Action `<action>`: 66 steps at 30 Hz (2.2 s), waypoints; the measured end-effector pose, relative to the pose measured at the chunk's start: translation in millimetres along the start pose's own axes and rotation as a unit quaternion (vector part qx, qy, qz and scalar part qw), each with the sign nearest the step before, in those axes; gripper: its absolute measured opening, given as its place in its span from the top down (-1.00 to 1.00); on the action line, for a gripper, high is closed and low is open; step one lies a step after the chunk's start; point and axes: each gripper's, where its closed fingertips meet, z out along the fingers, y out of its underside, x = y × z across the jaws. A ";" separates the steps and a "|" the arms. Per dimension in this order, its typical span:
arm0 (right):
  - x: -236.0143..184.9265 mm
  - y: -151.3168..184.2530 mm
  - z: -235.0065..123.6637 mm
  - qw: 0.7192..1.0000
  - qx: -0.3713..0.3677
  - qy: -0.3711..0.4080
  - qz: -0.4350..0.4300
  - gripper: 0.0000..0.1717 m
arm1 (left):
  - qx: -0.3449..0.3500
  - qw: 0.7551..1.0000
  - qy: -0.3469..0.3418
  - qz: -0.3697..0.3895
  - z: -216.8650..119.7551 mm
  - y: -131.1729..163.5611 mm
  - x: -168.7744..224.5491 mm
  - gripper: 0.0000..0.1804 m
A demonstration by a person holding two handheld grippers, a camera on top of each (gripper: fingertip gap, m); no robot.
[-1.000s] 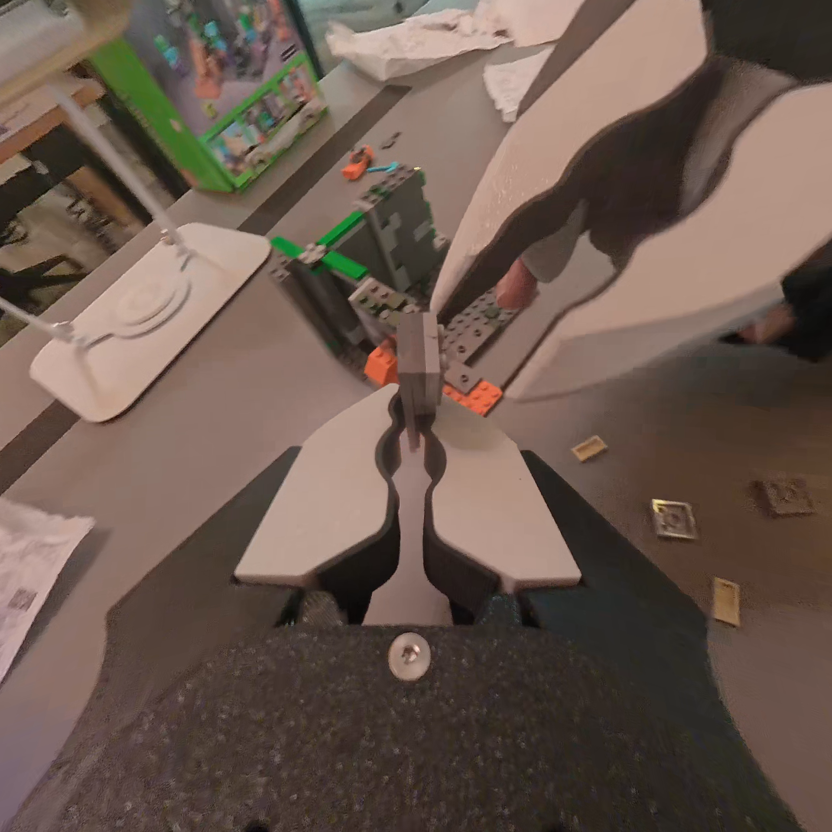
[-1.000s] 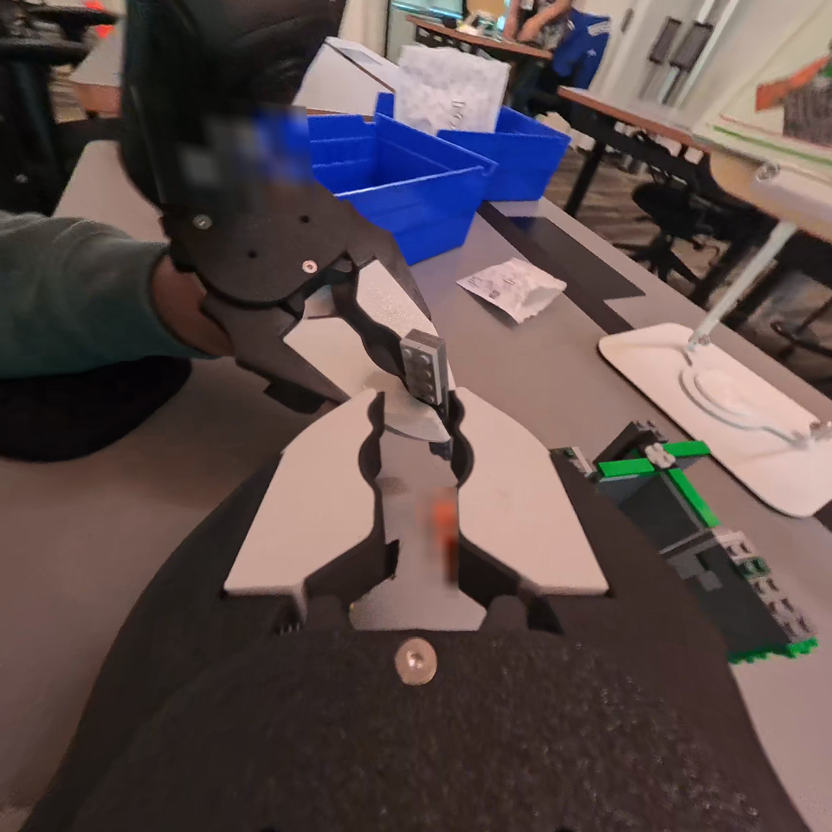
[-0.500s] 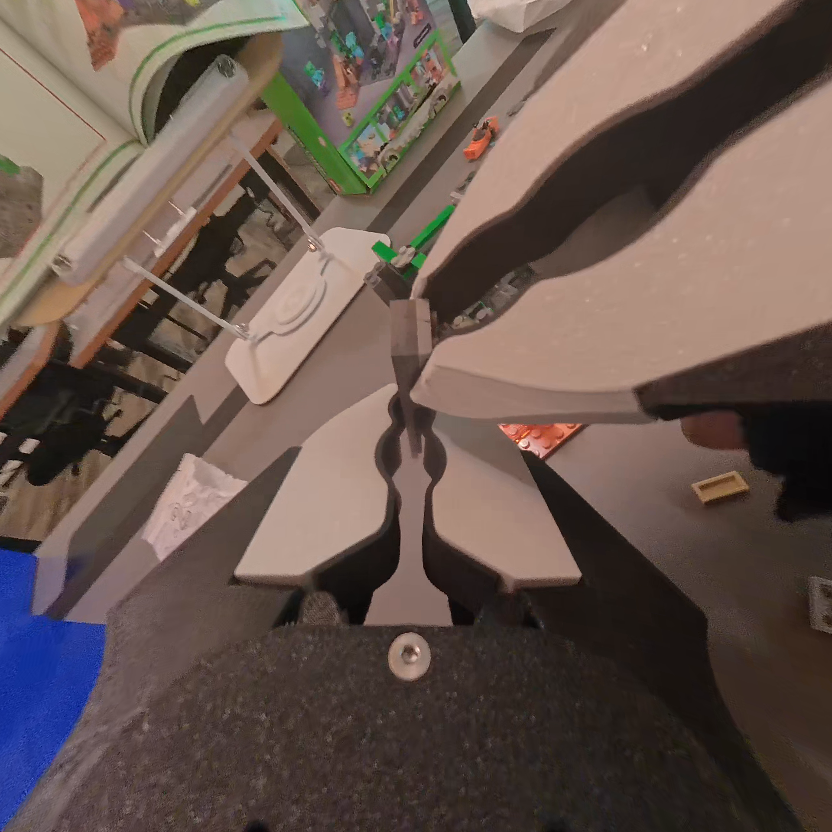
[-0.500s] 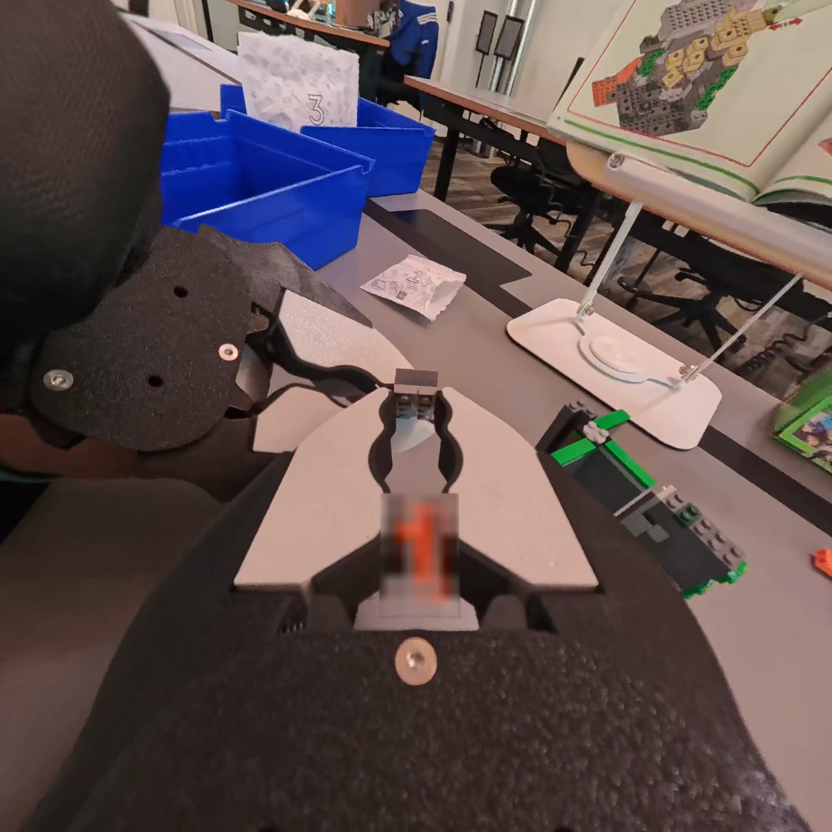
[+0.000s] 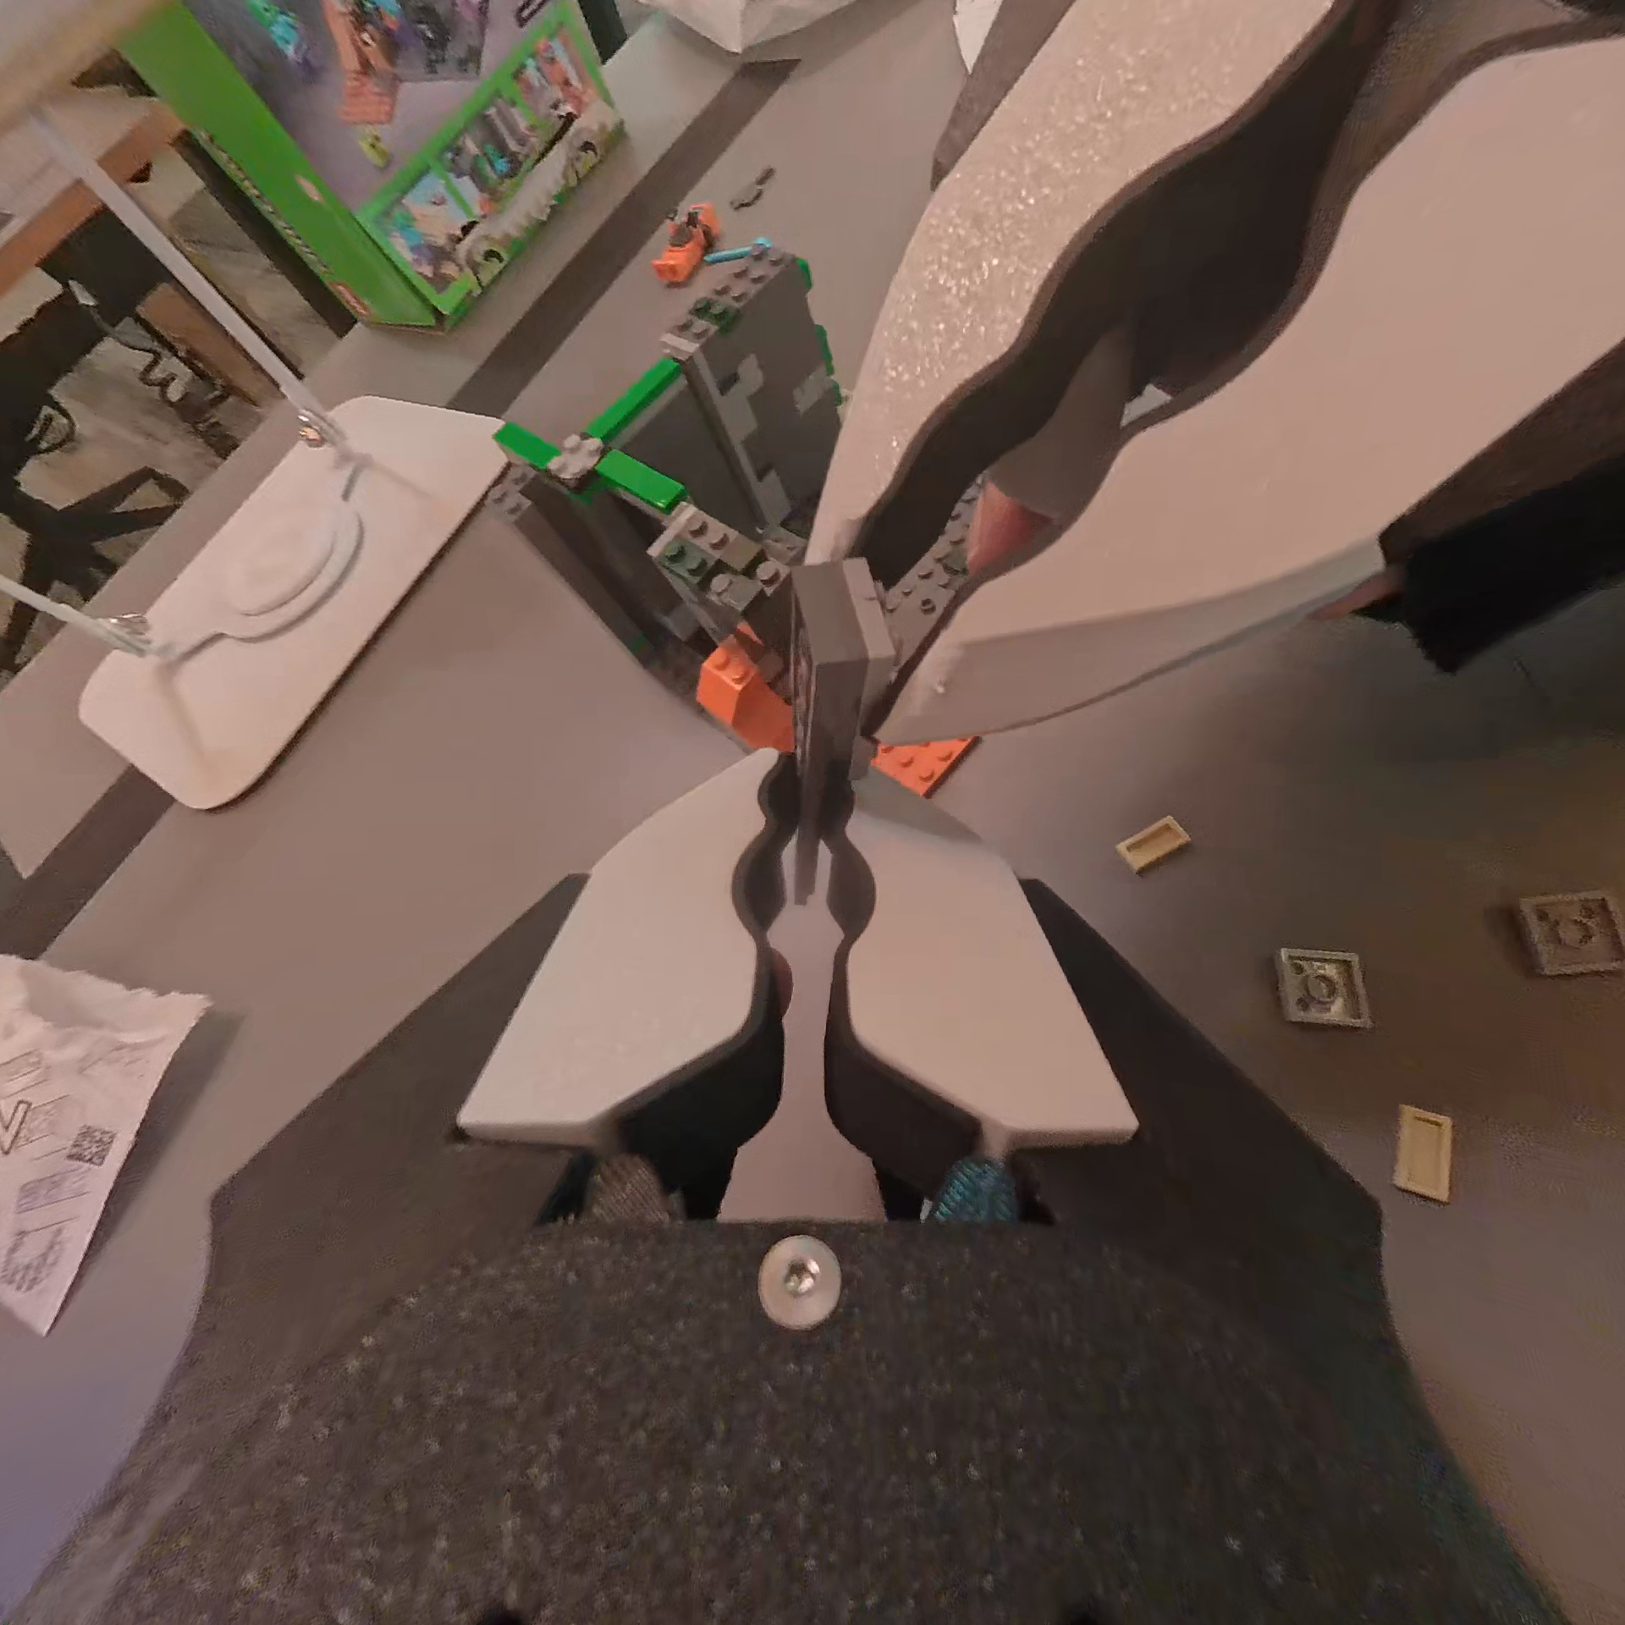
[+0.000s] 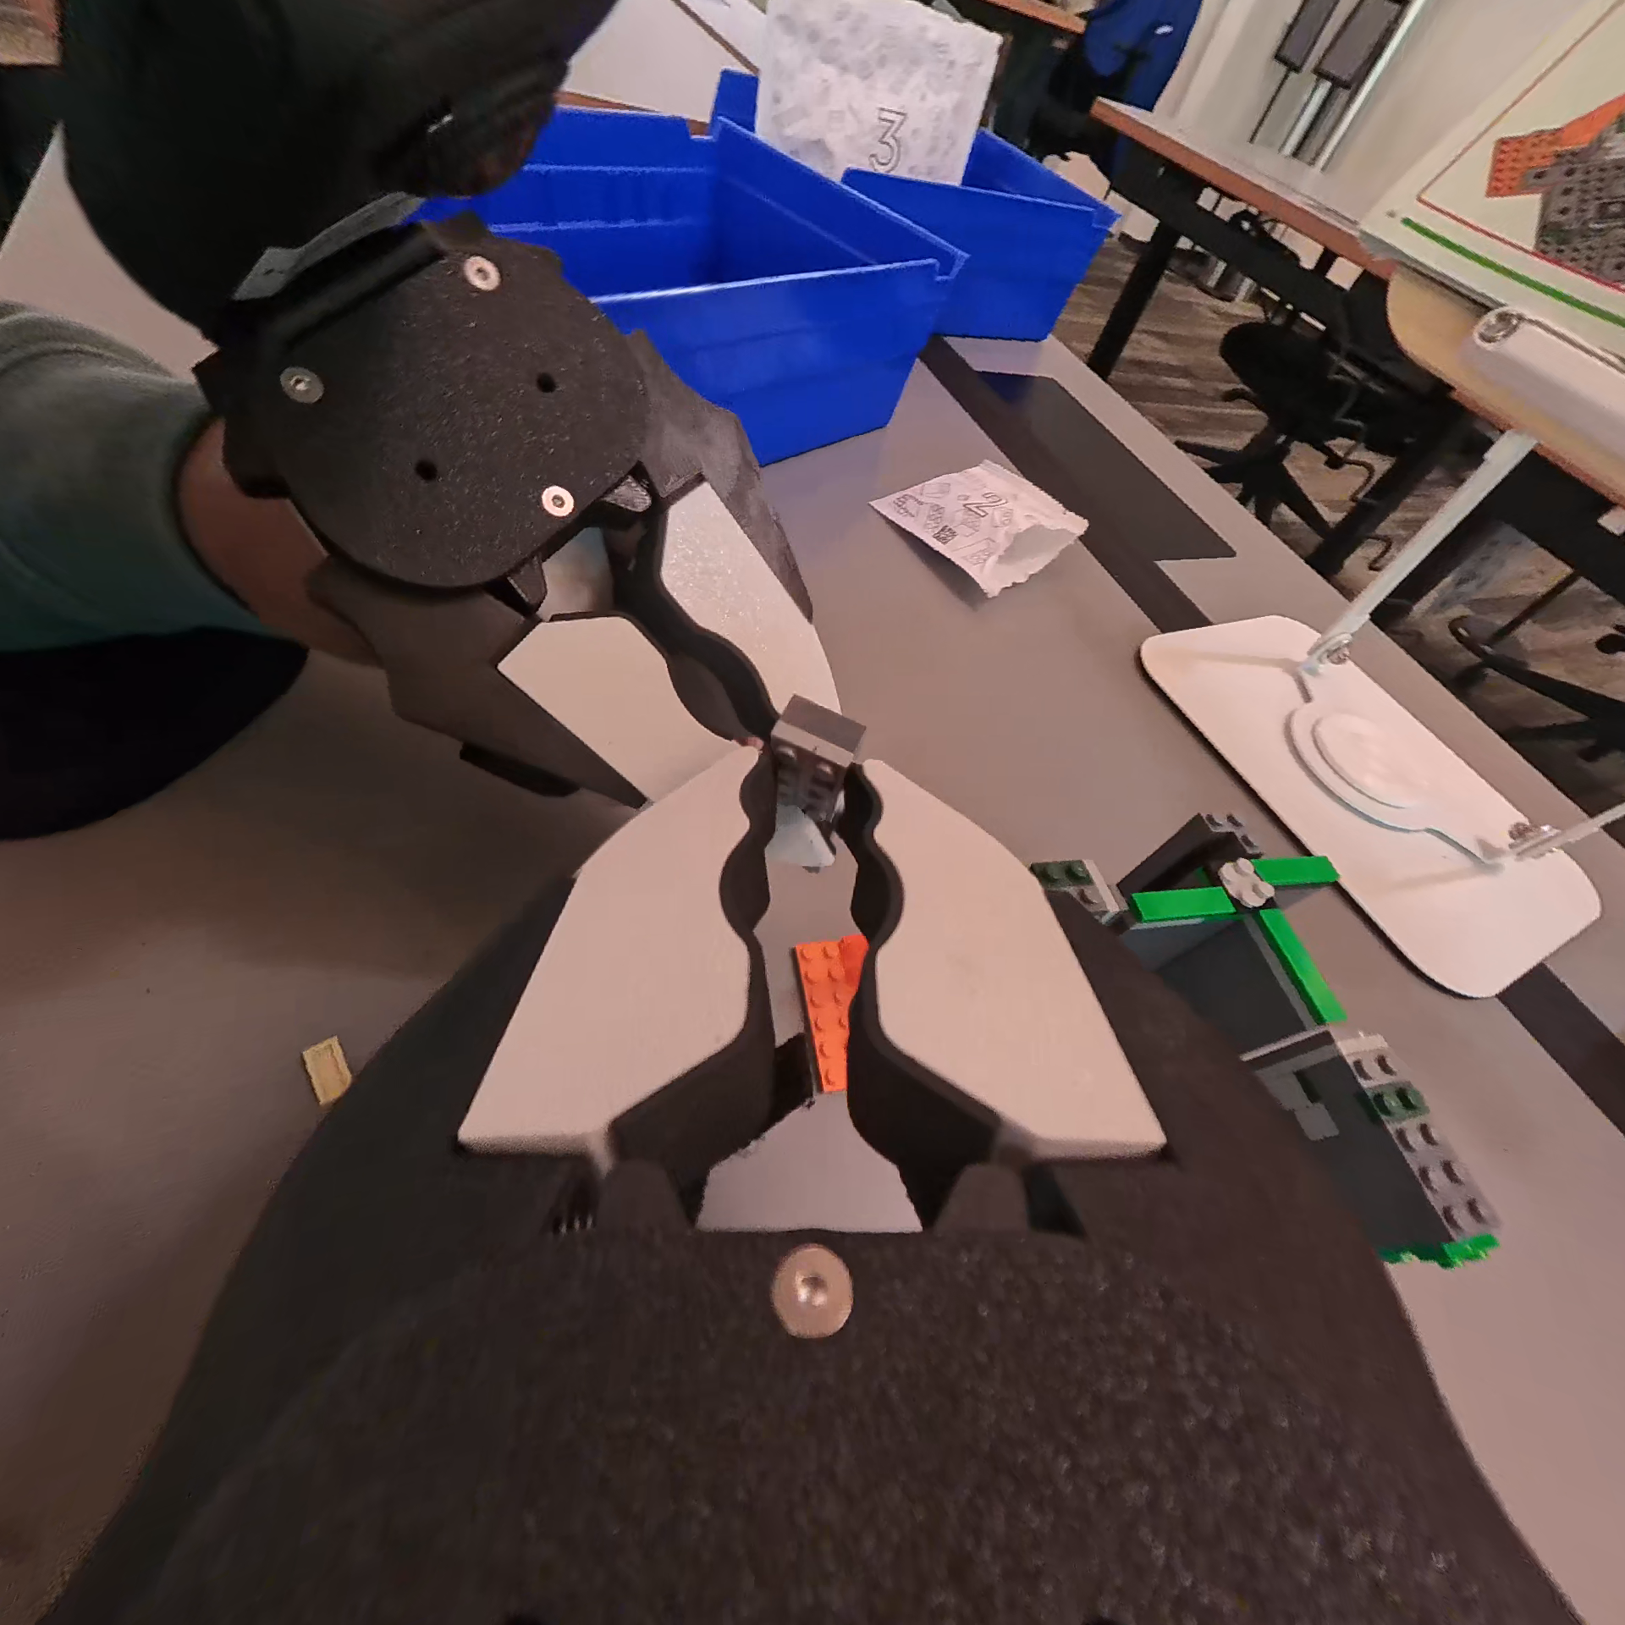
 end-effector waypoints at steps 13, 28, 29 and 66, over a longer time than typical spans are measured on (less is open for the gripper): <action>3.1 -5.1 -8.6 1.000 0.014 0.006 -0.024 0.66 | -0.021 0.997 0.068 -0.018 -1.9 10.5 7.7 0.95; -3.9 -27.5 -33.8 0.967 0.143 -0.154 0.141 0.86 | 0.081 0.979 0.185 -0.017 -22.5 -17.3 36.6 0.74; 4.4 -34.1 -39.1 0.956 0.174 -0.156 0.180 0.87 | 0.093 0.978 0.185 -0.022 -22.9 -19.8 35.4 0.71; -25.0 31.9 -17.5 0.963 -0.078 -0.051 -0.253 0.69 | -0.049 0.912 0.366 -0.182 -24.9 17.7 65.8 0.97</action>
